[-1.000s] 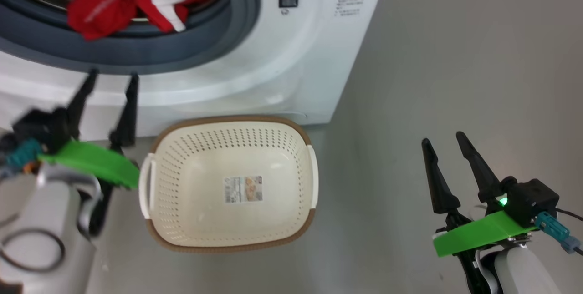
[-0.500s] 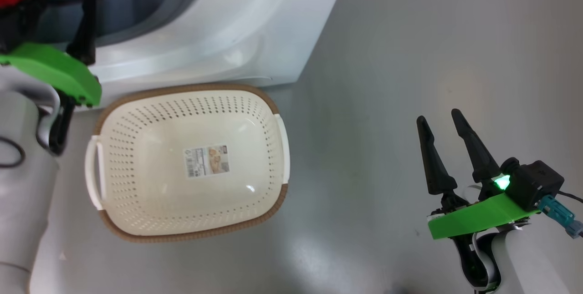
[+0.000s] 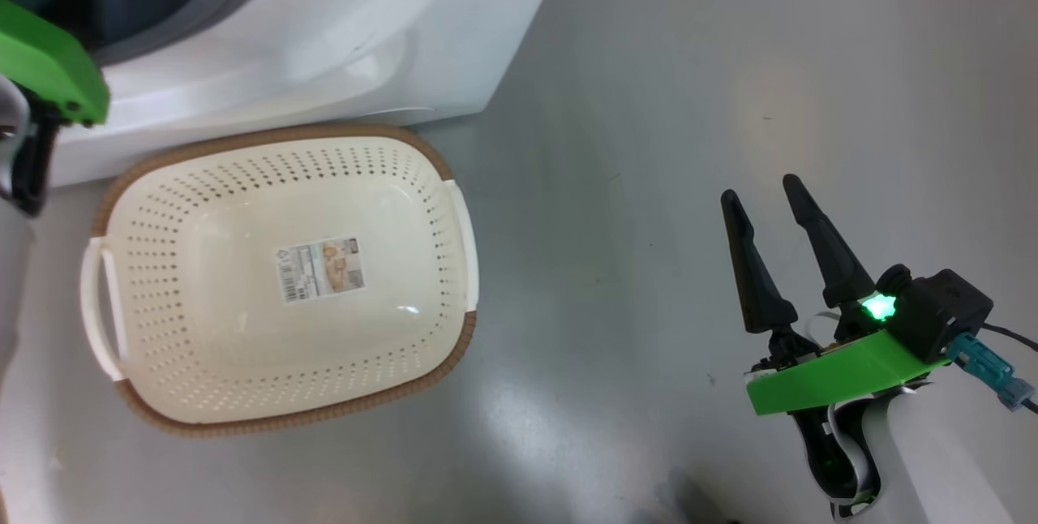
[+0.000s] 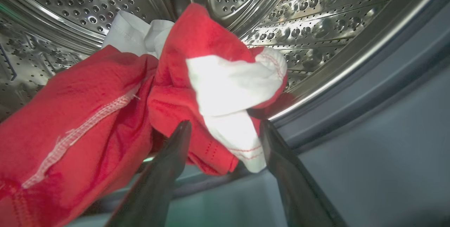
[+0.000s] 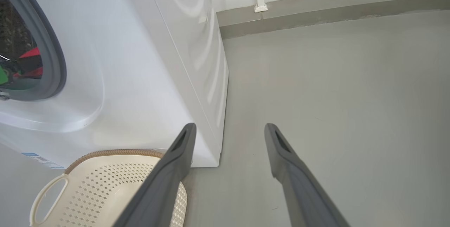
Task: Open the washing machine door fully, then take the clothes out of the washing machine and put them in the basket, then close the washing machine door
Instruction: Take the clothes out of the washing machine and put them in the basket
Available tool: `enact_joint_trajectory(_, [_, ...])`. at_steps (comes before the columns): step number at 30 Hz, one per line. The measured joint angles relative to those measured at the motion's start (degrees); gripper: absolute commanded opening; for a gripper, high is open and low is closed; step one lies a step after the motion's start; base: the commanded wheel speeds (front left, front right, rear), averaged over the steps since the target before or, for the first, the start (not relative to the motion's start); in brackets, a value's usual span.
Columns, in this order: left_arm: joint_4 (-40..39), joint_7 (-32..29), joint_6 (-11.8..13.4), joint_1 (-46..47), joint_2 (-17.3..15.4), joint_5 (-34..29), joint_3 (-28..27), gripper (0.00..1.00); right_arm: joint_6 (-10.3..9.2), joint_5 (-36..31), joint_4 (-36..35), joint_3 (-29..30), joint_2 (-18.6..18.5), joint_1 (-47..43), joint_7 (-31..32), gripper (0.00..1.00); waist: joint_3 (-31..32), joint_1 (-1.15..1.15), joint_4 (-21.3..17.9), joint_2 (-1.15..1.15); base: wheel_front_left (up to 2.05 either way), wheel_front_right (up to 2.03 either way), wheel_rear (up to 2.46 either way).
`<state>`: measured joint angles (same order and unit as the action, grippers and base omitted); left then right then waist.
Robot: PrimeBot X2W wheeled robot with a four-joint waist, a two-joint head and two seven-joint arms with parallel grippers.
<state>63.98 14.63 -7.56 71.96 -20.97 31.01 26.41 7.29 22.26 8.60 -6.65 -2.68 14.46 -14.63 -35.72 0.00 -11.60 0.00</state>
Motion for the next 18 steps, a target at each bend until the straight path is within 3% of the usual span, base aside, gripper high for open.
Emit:
enact_joint_trajectory(11, [5.8, 0.0, 0.0, 4.1, -1.7, 1.4, 2.8, 1.0, 0.0, 2.4, -0.3, -1.0, 0.0, 0.0, 0.0, 1.0, -1.3, 0.0, -3.0, 0.0, 0.0, 0.0, 0.0])
enact_joint_trajectory(13, [6.7, 0.0, 0.0, 4.5, -2.1, 1.4, 2.8, 0.4, 0.0, 2.5, -0.4, -1.1, 0.0, 0.0, 0.0, 1.0, -1.4, 0.0, -3.4, 0.0, 0.0, 0.0, 0.0])
enact_joint_trajectory(15, [7.1, 0.0, 0.0, 4.8, -2.3, 1.5, 2.8, 0.08, 0.0, 2.5, -0.4, -1.1, 0.0, 0.0, 0.0, 1.0, -1.4, 0.0, -3.6, 0.0, 0.0, 0.0, 0.0])
enact_joint_trajectory(16, [7.3, 0.0, 0.0, 4.9, -2.3, 1.5, 2.8, 0.0, 0.0, 2.5, -0.4, -1.1, 0.0, 0.0, 0.0, 1.0, -1.4, 0.0, -3.6, 0.0, 0.0, 0.0, 0.0])
enact_joint_trajectory(18, [7.4, 0.0, 0.0, 4.9, -2.3, 1.5, 2.8, 0.0, 0.0, 2.5, -0.4, -1.1, 0.0, 0.0, 0.0, 1.0, -1.2, 0.0, -3.6, 0.0, 0.0, 0.0, 0.0])
